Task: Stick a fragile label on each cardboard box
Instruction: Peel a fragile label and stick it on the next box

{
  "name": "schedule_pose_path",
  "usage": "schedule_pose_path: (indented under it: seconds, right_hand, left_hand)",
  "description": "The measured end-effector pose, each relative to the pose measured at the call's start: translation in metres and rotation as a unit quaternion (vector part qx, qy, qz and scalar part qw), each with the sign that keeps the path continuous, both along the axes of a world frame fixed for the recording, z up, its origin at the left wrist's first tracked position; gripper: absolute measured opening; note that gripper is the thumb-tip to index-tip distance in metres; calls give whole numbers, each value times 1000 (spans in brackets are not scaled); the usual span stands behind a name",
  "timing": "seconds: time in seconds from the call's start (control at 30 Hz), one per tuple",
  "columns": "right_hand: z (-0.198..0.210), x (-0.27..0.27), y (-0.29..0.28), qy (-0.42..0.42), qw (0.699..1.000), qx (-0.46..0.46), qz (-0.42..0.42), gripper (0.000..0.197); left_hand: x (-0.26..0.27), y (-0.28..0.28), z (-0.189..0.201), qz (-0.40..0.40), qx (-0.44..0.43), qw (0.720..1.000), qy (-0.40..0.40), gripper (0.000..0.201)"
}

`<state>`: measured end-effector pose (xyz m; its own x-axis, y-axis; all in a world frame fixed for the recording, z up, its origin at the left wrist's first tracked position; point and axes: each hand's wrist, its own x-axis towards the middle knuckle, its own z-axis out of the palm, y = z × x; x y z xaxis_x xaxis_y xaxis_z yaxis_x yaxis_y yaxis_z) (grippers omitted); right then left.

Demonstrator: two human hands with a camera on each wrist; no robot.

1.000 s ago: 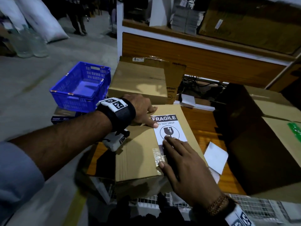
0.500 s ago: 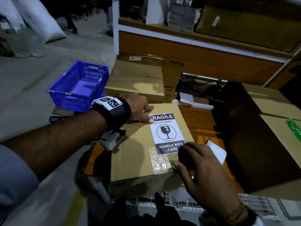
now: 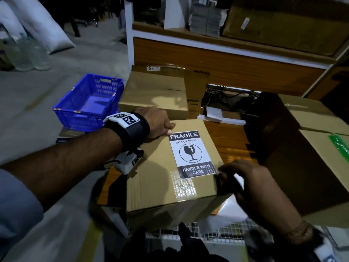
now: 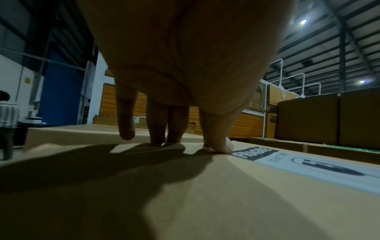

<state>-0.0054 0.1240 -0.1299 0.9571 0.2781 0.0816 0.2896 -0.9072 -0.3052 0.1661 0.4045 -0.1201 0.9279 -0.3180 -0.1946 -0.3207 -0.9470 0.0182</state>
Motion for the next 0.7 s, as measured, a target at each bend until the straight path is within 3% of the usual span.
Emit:
schedule_pose_path:
  seconds: [0.07,0.2,0.3,0.43,0.7]
  right_hand:
    - [7,13,-11,-14,1000,3,-4,43]
    - [21,41,-15,4,1000,18,10,41]
    - [18,62,-7,80,994,-34,59,40]
    - [14,83,6,210,967,-132,64,59]
    - [23,105,28,168,951,-238,103,74]
  left_hand:
    - [0,-1,0,0,-1,1000,-5,34]
    - [-3,-1,2,1,-3,1000,-24,33]
    - [-4,-3,4,1,-1,1000,-24,35]
    - [-5,-5,4,-2,46,998,-31,56]
    - [-2,-8,3,7,48,999,-26,52]
